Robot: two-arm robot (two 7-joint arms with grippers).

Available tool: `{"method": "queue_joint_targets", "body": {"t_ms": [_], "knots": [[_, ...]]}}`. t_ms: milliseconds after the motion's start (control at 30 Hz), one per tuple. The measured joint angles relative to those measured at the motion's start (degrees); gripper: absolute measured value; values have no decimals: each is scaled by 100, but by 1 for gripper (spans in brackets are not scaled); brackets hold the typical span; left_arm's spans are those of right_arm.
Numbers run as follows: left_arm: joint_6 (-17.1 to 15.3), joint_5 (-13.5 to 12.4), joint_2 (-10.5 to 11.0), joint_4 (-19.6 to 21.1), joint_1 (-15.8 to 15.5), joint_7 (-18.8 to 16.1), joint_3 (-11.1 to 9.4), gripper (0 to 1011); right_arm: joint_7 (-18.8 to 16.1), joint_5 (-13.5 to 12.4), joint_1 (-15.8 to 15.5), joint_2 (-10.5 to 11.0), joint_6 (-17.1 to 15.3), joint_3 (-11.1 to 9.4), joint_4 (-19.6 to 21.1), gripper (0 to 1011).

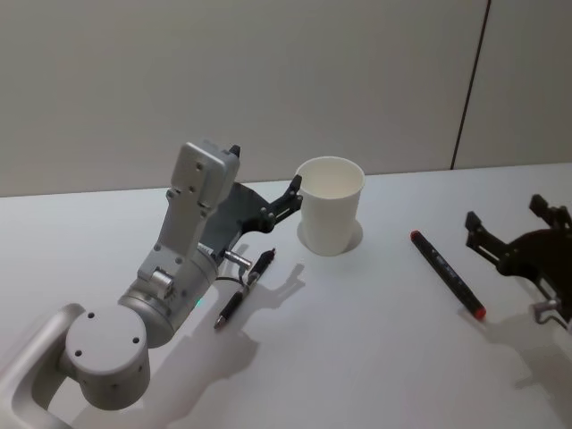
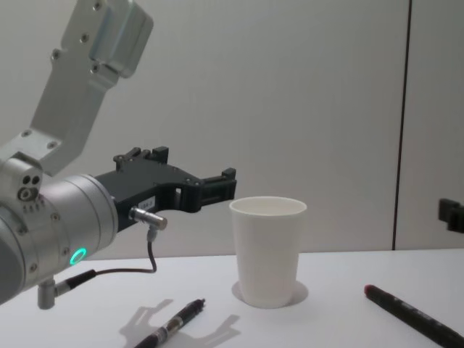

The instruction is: Place the pen into the pen holder.

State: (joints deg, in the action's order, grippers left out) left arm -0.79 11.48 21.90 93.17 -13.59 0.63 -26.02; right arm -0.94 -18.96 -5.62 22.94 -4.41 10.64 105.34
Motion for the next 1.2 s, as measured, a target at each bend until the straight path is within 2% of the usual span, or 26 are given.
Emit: {"method": "queue_joint_targets", "body": {"t_ms": [267, 600, 800, 1200], "knots": [[0, 0, 0, 0, 0, 0, 0, 1001, 106, -122, -183, 201, -215, -143, 233, 1002], [0, 0, 0, 0, 0, 0, 0, 1001, 111, -133, -115, 265, -648, -214, 318, 1002], [0, 0, 0, 0, 0, 0, 0, 1001, 63, -142, 83, 200, -1066, -216, 283, 1002], [0, 0, 0, 0, 0, 0, 0, 1001, -1, -242, 602, -107, -2050, -127, 20, 1002]]}}
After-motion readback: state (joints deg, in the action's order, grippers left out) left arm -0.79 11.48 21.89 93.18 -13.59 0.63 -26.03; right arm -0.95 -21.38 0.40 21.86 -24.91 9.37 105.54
